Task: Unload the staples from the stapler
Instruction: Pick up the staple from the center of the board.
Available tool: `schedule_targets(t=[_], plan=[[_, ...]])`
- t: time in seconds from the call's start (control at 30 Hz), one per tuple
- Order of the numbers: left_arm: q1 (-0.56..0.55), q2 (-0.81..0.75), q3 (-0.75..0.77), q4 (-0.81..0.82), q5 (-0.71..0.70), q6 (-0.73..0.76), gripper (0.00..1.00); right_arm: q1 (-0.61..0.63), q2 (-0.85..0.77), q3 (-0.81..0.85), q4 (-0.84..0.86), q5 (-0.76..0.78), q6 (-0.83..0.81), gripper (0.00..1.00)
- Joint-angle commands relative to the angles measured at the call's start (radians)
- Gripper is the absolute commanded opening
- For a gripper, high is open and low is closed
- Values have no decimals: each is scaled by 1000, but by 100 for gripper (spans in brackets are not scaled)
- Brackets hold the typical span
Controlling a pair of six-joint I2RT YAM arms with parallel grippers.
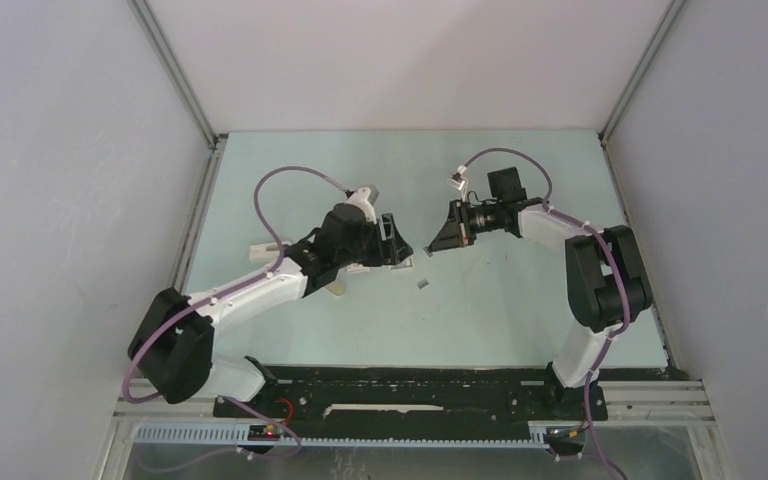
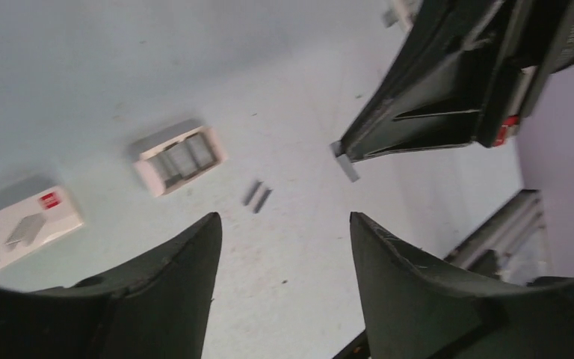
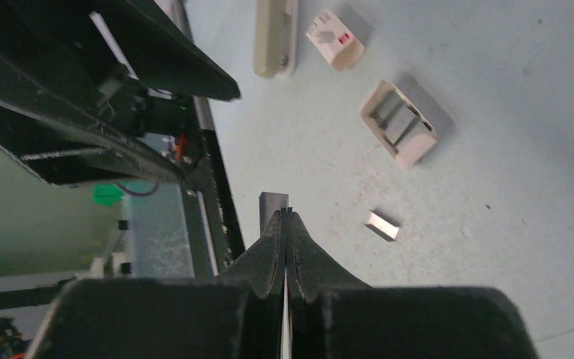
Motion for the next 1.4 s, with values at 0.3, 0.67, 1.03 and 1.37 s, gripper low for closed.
schedule_targets(t=[0.3,0.67,1.03,1.37], plan=[[96,-145,-230,624,210,-300,83,-61,19,-97,930,-192,958,0],[118,-89,-261,927,237,-468,91,-28,44,-110,1341,-181,1398,0],[143,35,-180,1043,255,-580,84,7,47,-111,1490,-165,1562,0],[142,132,-178,1241,257,-695,65,20,54,-112,1494,-164,1567,0]])
